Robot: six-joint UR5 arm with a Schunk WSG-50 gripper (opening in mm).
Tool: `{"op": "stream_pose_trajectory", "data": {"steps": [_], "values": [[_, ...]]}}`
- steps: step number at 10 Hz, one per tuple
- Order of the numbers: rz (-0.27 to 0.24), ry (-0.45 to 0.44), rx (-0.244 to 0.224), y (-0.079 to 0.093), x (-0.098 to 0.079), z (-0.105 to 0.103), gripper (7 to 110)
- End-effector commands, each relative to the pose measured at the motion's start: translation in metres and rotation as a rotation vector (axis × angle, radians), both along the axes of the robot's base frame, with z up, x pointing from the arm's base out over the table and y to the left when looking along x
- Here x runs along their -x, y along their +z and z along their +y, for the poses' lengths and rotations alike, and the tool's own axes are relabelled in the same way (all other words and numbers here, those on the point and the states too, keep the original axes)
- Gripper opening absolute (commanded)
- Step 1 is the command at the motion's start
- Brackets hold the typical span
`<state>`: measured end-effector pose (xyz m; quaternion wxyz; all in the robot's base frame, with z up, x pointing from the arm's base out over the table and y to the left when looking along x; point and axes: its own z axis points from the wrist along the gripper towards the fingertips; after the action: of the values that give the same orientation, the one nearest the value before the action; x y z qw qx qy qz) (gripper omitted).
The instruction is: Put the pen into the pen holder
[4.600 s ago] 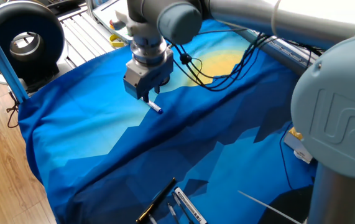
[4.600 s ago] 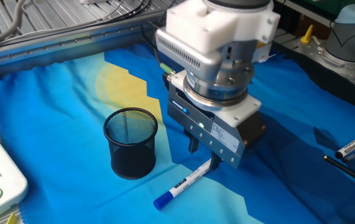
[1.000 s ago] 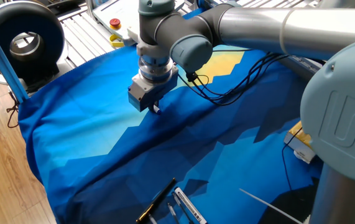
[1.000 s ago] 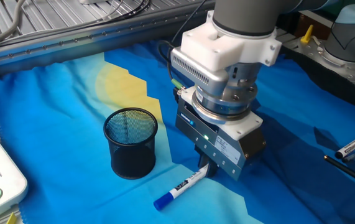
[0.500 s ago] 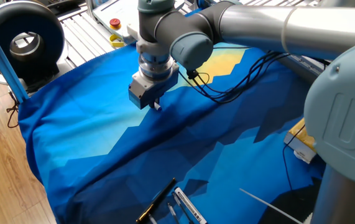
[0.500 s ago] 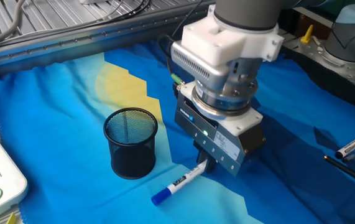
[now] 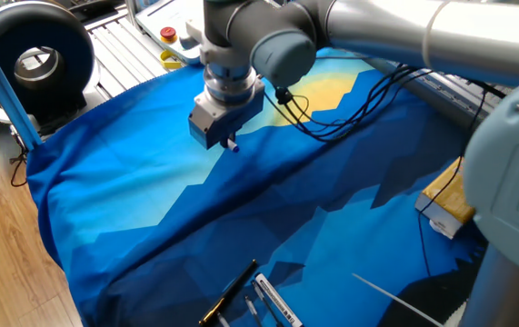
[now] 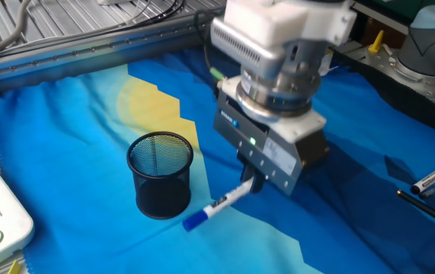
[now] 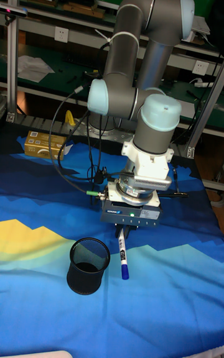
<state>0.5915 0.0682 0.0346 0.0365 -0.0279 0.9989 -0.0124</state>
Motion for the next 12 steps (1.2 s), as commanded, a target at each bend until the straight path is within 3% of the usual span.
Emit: {"op": "stream_pose_trajectory", "data": {"steps": [1,4,7,12], "values": [[0.022,-0.013,0.015,0.024,0.012,-0.008,7],[0.042,-0.012,0.009,0.049,0.024,-0.017,7],[0.051,-0.016,-0.028,0.069,0.031,-0.020,7],[0.082,-0.003,-0.019,0.108,0.037,-0.040,7]]}}
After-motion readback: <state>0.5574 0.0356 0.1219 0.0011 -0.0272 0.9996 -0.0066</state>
